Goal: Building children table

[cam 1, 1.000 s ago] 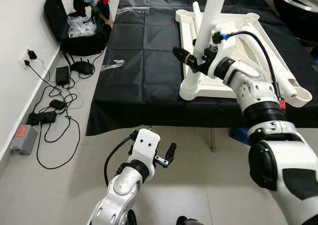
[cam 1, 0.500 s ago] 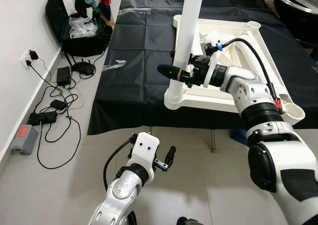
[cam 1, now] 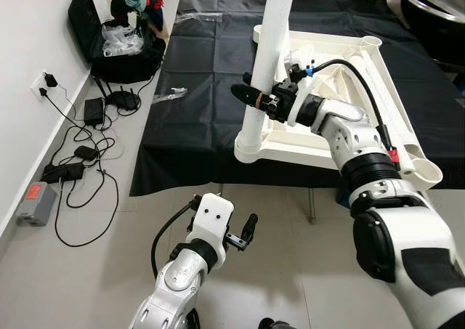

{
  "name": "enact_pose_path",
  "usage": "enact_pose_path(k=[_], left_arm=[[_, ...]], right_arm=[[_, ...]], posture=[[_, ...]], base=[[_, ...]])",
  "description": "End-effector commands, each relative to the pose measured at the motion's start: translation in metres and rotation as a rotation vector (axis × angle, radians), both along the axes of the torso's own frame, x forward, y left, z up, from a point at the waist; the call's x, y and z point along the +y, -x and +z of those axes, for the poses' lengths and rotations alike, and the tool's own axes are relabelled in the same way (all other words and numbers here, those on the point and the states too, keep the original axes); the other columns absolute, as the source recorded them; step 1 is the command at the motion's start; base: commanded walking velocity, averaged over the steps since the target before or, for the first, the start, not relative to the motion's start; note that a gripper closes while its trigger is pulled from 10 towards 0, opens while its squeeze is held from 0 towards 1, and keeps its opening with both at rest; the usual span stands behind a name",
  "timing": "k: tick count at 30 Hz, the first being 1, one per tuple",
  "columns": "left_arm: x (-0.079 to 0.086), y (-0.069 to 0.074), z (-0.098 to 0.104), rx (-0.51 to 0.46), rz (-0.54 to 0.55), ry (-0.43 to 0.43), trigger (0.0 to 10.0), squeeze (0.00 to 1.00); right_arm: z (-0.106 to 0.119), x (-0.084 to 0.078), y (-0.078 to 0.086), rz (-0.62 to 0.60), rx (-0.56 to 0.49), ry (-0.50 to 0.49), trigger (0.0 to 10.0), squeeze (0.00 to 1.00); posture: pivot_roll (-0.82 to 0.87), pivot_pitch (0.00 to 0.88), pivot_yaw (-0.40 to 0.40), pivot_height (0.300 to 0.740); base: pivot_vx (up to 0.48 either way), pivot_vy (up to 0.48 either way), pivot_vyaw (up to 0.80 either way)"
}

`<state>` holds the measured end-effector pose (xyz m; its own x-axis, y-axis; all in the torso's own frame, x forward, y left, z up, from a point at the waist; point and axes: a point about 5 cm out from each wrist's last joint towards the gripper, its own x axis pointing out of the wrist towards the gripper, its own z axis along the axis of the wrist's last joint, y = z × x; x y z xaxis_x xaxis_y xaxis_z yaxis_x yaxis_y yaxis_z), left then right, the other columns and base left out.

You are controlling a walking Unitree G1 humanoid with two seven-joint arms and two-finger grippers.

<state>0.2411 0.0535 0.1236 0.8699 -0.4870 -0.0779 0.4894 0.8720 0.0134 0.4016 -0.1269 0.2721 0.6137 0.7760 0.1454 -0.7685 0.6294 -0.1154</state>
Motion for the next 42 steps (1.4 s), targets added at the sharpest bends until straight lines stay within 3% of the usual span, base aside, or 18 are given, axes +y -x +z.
enact_pose_path(k=[1, 3, 5, 6, 8, 9, 10, 13, 18, 19, 20, 21, 26, 27, 31, 32, 35, 42], left_arm=[[-0.002, 0.002, 0.0, -0.003, -0.005, 0.0, 10.0, 0.0], [-0.002, 0.002, 0.0, -0.003, -0.005, 0.0, 10.0, 0.0], [-0.002, 0.001, 0.001, -0.004, -0.005, 0.0, 10.0, 0.0], [-0.002, 0.001, 0.001, -0.005, -0.006, 0.0, 10.0, 0.0], [-0.002, 0.001, 0.001, -0.005, -0.006, 0.0, 10.0, 0.0], [-0.002, 0.001, 0.001, -0.008, -0.008, -0.003, 10.0, 0.0], [-0.002, 0.001, 0.001, -0.008, -0.008, -0.003, 10.0, 0.0], [-0.001, -0.001, 0.002, -0.013, -0.009, -0.008, 10.0, 0.0], [-0.001, -0.001, 0.003, -0.015, -0.006, -0.009, 10.0, 0.0], [-0.001, -0.001, 0.003, -0.016, -0.005, -0.008, 10.0, 0.0], [-0.001, -0.001, 0.003, -0.016, -0.005, -0.008, 10.0, 0.0], [-0.001, -0.001, 0.003, -0.015, -0.004, -0.008, 10.0, 0.0], [0.0, -0.001, 0.003, -0.014, -0.004, -0.007, 10.0, 0.0], [0.0, -0.001, 0.003, -0.014, -0.004, -0.007, 10.0, 0.0], [0.0, -0.001, 0.003, -0.013, -0.003, -0.006, 10.0, 0.0], [0.0, -0.001, 0.003, -0.013, -0.002, -0.006, 10.0, 0.0], [0.0, -0.001, 0.003, -0.013, 0.0, -0.004, 10.0, 0.0], [0.0, 0.0, 0.005, -0.023, -0.003, 0.008, 10.0, 0.0]], right_arm=[[-0.004, -0.014, -0.005, -0.183, 0.015, -0.022, 0.0, 0.0], [-0.004, -0.014, -0.005, -0.183, 0.015, -0.022, 0.0, 0.0], [-0.008, -0.022, -0.008, -0.322, 0.023, 0.001, 0.0, 0.0], [-0.012, -0.031, -0.01, -0.484, 0.042, -0.019, 0.0, 0.0], [-0.012, -0.031, -0.01, -0.484, 0.042, -0.019, 0.0, 0.0], [-0.014, -0.04, -0.01, -0.67, 0.038, -0.035, 0.0, 0.0], [-0.014, -0.04, -0.01, -0.67, 0.038, -0.035, 0.0, 0.0], [-0.018, -0.05, 0.008, -1.124, -0.002, -0.184, 0.0, 0.0], [-0.019, -0.038, 0.014, -1.182, 0.02, -0.265, 0.0, 0.0], [-0.017, -0.023, 0.014, -1.149, 0.041, -0.293, 2.1, 0.0], [-0.017, -0.023, 0.014, -1.149, 0.041, -0.293, 2.1, 0.0], [-0.016, -0.016, 0.014, -1.118, 0.051, -0.295, 10.0, 0.0], [-0.011, -0.003, 0.016, -1.061, 0.046, -0.282, 10.0, 0.0], [-0.007, 0.004, 0.016, -0.99, 0.015, -0.263, 10.0, 1.0], [-0.005, 0.011, 0.014, -0.874, 0.001, -0.23, 10.0, 1.0], [-0.004, 0.021, 0.012, -0.699, 0.022, -0.205, 10.0, 0.0], [-0.007, 0.027, 0.013, -0.322, 0.105, -0.118, 10.0, 0.0], [-0.021, 0.008, 0.019, -0.037, 0.129, 0.117, 10.0, 0.0]], posture=[[0.16, 0.147, -0.056, 0.74], [0.16, 0.147, -0.056, 0.74], [0.16, 0.152, -0.048, 0.74], [0.16, 0.152, -0.048, 0.74], [0.16, 0.152, -0.048, 0.74], [0.15, 0.157, -0.047, 0.74], [0.15, 0.157, -0.047, 0.74], [0.16, 0.16, -0.048, 0.74], [0.16, 0.164, -0.044, 0.74], [0.16, 0.165, -0.049, 0.74], [0.16, 0.165, -0.049, 0.74], [0.16, 0.165, -0.049, 0.74], [0.15, 0.168, -0.047, 0.74], [0.16, 0.17, -0.047, 0.74], [0.16, 0.17, -0.048, 0.74], [0.16, 0.17, -0.049, 0.74], [0.15, 0.169, -0.047, 0.74], [0.15, 0.166, -0.051, 0.74]], base=[[0.0, 0.0, 0.0], [0.0, 0.0, 0.0], [0.0, 0.0, 0.0], [0.0, 0.0, 0.0], [0.0, 0.0, 0.0], [0.0, 0.0, 0.0], [0.0, 0.0, 0.0], [0.0, 0.0, 0.0], [0.0, 0.0, 0.0], [0.0, 0.0, 0.0], [0.0, 0.0, 0.0], [0.0, 0.0, 0.0], [0.0, 0.0, 0.0], [0.0, 0.0, 0.0], [0.0, 0.0, 0.0], [0.0, 0.0, 0.0], [0.0, 0.0, 0.0], [0.0, 0.0, 0.0]])
